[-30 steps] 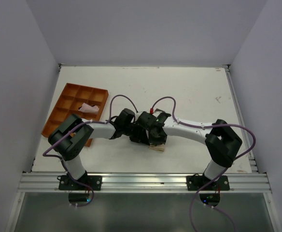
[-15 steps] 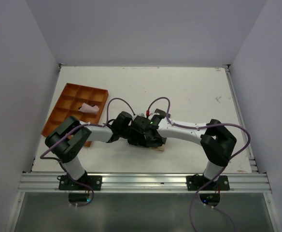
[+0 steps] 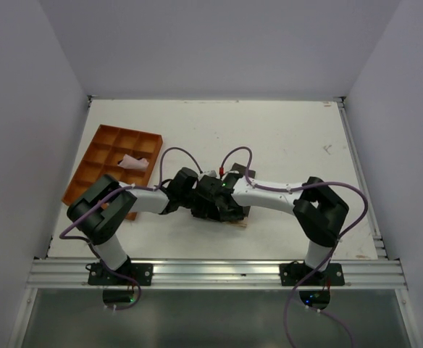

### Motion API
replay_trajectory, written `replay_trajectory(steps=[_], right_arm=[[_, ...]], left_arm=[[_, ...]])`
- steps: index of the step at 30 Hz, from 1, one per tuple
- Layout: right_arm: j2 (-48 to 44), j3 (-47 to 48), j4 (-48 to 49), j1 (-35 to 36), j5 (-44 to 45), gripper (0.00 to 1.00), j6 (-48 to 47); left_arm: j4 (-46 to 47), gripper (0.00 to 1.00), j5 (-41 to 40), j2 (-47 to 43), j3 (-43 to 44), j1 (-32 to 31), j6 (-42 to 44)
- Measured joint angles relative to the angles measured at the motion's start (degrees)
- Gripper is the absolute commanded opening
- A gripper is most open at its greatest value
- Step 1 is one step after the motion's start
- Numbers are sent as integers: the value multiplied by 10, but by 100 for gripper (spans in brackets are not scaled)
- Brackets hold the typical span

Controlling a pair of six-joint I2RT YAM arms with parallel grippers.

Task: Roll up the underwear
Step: Fold the underwear

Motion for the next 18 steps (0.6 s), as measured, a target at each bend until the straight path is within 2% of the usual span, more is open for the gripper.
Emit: replay_trajectory(steps=[13,18], right_arm=[[11,5,0,0,2,36,1],[11,5,0,0,2,34,1]], left_arm=[[5,34,0,-1,-3,0,-3],[5,34,0,-1,-4,0,-6]])
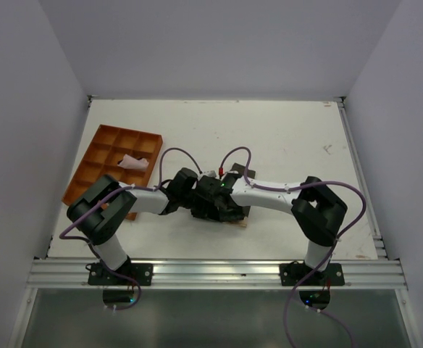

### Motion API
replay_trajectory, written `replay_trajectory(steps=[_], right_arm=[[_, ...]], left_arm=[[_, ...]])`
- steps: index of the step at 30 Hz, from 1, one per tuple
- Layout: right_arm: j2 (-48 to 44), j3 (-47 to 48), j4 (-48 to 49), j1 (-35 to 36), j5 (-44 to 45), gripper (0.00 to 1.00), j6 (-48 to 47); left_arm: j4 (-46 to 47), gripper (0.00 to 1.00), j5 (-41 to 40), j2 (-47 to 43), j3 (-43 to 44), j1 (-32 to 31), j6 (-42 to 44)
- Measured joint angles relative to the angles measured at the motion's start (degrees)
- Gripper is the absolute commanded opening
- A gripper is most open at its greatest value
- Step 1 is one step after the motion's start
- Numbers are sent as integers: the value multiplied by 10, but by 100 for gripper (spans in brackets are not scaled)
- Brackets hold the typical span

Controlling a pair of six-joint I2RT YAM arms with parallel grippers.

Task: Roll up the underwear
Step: Fold the underwear

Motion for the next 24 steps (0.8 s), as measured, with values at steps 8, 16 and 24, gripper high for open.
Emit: replay_trajectory(steps=[8,16,24], right_arm=[[16,0,0,0,0,16,5],[16,0,0,0,0,0,9],[-5,0,-2,0,0,0,6]], left_arm=[[0,34,0,0,0,0,0],[0,34,0,-1,0,0,0],[-4,34,-2,22,29,0,-9]])
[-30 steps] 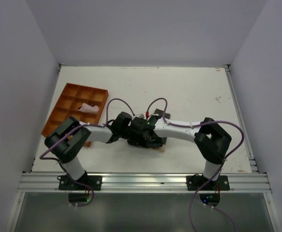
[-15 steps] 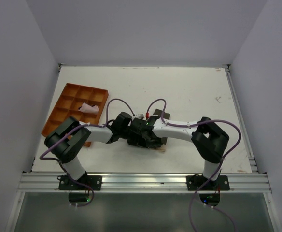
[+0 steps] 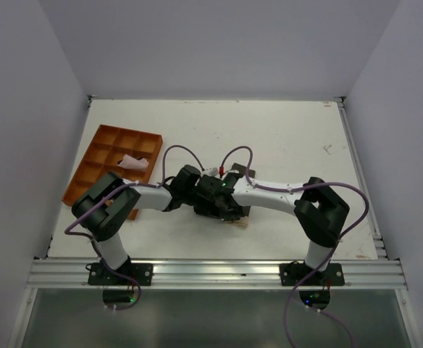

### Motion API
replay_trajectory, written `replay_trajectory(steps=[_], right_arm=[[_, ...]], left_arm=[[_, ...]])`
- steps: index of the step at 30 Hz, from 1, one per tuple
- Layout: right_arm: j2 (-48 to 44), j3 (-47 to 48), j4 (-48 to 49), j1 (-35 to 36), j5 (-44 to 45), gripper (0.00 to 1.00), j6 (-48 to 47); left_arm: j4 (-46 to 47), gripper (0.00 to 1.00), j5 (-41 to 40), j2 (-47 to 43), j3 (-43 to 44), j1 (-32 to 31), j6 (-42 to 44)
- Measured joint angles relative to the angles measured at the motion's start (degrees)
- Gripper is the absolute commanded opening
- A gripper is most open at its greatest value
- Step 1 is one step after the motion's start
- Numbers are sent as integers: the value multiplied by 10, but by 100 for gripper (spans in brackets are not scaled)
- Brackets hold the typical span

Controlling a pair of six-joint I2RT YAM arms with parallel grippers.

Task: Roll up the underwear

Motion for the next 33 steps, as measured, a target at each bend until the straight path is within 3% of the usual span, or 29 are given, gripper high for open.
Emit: replay_trajectory(steps=[33], right_arm=[[-48,-57,99,-16,-35,1,-19]], left_arm=[[12,33,0,23,16,-5,-15]])
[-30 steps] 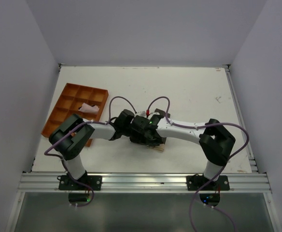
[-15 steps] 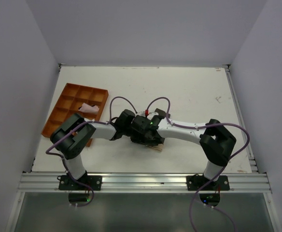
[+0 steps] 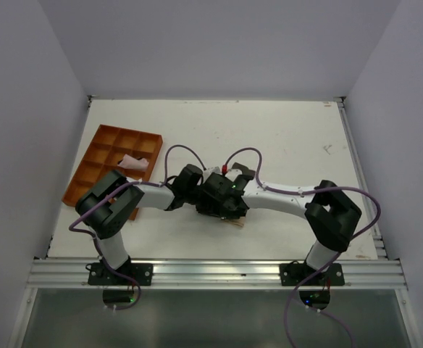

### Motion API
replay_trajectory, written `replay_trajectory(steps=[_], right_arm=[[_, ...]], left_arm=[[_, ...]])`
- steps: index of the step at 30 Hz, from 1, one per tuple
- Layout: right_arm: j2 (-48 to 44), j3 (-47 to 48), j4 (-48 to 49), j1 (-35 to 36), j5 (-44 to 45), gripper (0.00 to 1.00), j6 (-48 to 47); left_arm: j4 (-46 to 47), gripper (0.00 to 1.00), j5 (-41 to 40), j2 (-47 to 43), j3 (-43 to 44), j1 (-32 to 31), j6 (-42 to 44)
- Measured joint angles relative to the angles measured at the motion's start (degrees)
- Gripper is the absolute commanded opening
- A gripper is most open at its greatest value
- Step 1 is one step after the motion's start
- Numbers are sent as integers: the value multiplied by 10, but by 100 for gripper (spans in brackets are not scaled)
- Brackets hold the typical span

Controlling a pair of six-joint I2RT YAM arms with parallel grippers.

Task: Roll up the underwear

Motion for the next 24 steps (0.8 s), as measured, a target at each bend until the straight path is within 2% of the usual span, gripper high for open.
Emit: replay_trajectory(steps=[3,5,8,12,18,24], right_arm=[[-14,-13,14,-1,-1,10,0],[-24,-17,22,-3,-5,25,-1],[-49,-22,29,-5,-18,33,-10],[-99,-24,48,-14,-42,31,-19],[-180,-41,58,-61,-74,21,-22],[-201,-102,64,-96,-94,15,-19]], left_arm=[[0,33,-1,0,0,-1,0],[-1,35,-3,-2,0,-2,0],[-21,36,-14,-15,0,-3,2],[-67,38,-38,-43,0,-7,7],[-136,40,-62,-72,17,-7,22],[-215,40,-114,-91,37,-7,42]])
